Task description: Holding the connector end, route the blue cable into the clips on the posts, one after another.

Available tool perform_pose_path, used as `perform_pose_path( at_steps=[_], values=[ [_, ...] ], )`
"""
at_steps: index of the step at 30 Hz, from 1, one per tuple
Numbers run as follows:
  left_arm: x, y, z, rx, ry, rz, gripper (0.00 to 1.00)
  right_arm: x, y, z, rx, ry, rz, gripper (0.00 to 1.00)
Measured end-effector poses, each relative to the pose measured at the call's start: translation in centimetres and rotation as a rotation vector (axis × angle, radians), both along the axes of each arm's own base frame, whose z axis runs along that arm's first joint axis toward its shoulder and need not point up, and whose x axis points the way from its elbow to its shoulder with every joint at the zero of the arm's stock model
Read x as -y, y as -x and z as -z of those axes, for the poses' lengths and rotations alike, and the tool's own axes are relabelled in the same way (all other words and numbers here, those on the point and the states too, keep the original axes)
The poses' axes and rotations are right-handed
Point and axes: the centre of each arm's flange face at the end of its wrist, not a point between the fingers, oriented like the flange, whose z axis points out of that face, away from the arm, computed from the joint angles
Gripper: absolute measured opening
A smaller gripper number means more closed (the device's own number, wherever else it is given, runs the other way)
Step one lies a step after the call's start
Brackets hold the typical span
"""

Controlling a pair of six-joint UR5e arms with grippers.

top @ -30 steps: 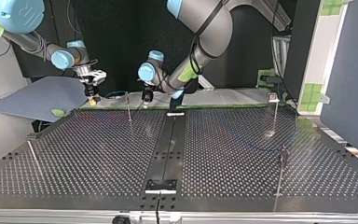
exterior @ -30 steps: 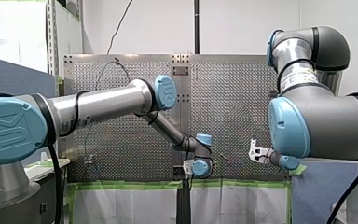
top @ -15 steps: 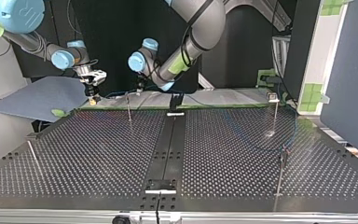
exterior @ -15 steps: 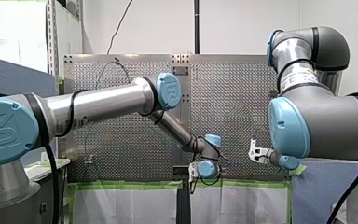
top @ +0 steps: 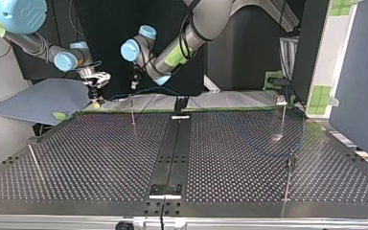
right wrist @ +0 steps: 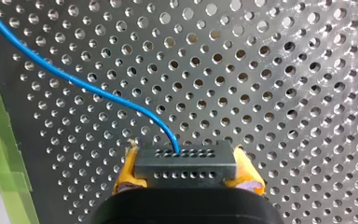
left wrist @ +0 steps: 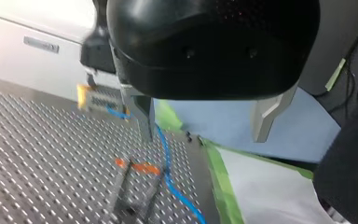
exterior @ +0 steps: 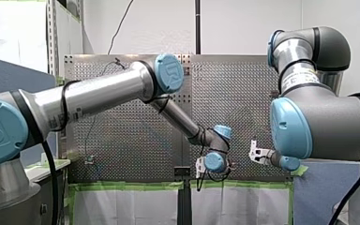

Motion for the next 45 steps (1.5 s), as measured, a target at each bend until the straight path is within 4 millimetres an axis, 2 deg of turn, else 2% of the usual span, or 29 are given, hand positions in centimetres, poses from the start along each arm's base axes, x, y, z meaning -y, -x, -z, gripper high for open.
perform_pose_path(
  at_steps=[5,11,17,20,34,45],
  values=[
    [-0.3,0.9,-0.3,-0.008,0.030,0.015,1.00,-0.1,-0.2,0.1,0.001,-0.003,-0.003,0.00],
    [-0.2,0.5,-0.6,0.008,0.084,0.024,1.00,-0.2,0.0,0.5,0.001,-0.019,0.010,0.00],
    [0.0,0.0,-0.8,0.040,0.098,0.024,1.00,-0.9,0.5,3.0,0.008,-0.065,0.035,0.00],
    [0.0,-0.3,-1.0,0.062,0.104,0.016,1.00,-0.9,0.7,3.6,0.008,-0.073,0.041,0.00],
    [-1.3,-1.2,-0.6,0.040,0.065,-0.024,1.00,-0.3,0.6,3.5,-0.009,-0.060,0.041,0.00],
    [-1.4,-1.4,-0.6,0.050,0.059,-0.023,1.00,-0.2,0.5,3.4,-0.005,-0.059,0.038,0.00]
  ],
)
